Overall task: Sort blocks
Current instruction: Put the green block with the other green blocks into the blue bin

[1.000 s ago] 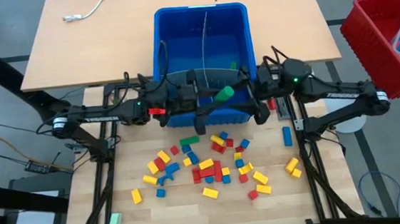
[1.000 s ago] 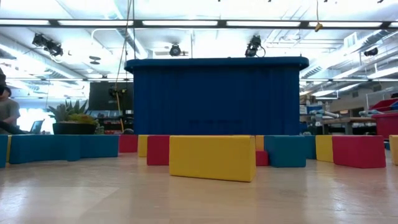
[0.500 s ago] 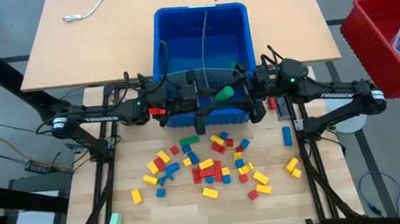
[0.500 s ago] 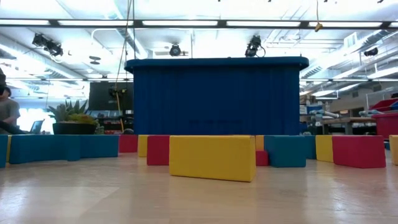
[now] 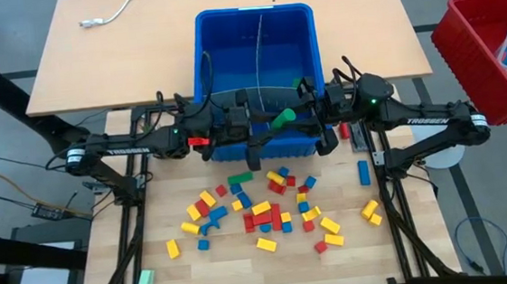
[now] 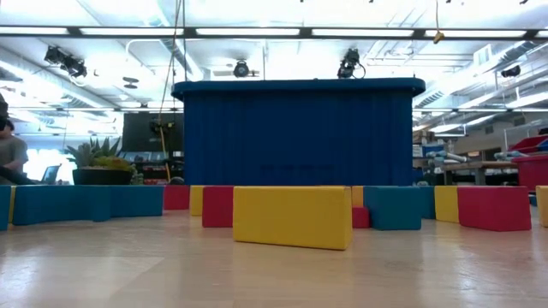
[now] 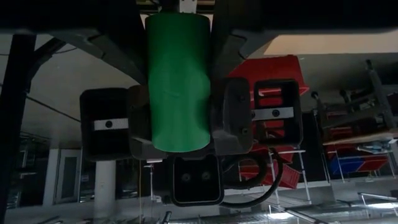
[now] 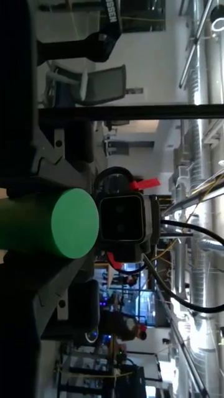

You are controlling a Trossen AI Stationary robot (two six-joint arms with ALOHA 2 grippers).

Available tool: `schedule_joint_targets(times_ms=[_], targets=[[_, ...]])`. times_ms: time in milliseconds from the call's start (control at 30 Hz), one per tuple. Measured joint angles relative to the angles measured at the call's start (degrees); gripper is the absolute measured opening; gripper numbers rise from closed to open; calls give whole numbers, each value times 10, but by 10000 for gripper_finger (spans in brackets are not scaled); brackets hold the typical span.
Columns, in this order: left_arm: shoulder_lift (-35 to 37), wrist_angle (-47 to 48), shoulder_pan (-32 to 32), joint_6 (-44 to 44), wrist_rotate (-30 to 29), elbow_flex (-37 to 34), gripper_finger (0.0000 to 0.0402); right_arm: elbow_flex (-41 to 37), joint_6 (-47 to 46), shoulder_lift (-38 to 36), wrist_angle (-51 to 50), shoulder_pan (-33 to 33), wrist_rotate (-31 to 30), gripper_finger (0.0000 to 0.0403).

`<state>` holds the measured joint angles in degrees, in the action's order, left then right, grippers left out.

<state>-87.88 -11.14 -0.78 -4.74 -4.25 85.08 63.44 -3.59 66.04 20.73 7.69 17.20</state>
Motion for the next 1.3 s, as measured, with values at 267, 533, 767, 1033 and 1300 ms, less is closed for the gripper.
schedule_joint_targets(times_ms=[267,533,767,1033,1300], targets=[[8,11,0,-25,-43,0,189,0,-7,0,-4,1,-18,125],[72,130,-1,-65,-149,0,224,1,-2,-12,-29,38,-41,124],[117,291,0,-55,-223,0,223,1,19,-11,-82,105,-94,124],[122,372,1,-8,-227,0,223,1,102,15,-200,213,-234,125],[121,381,10,21,-219,0,223,1,65,80,-216,325,-256,127]])
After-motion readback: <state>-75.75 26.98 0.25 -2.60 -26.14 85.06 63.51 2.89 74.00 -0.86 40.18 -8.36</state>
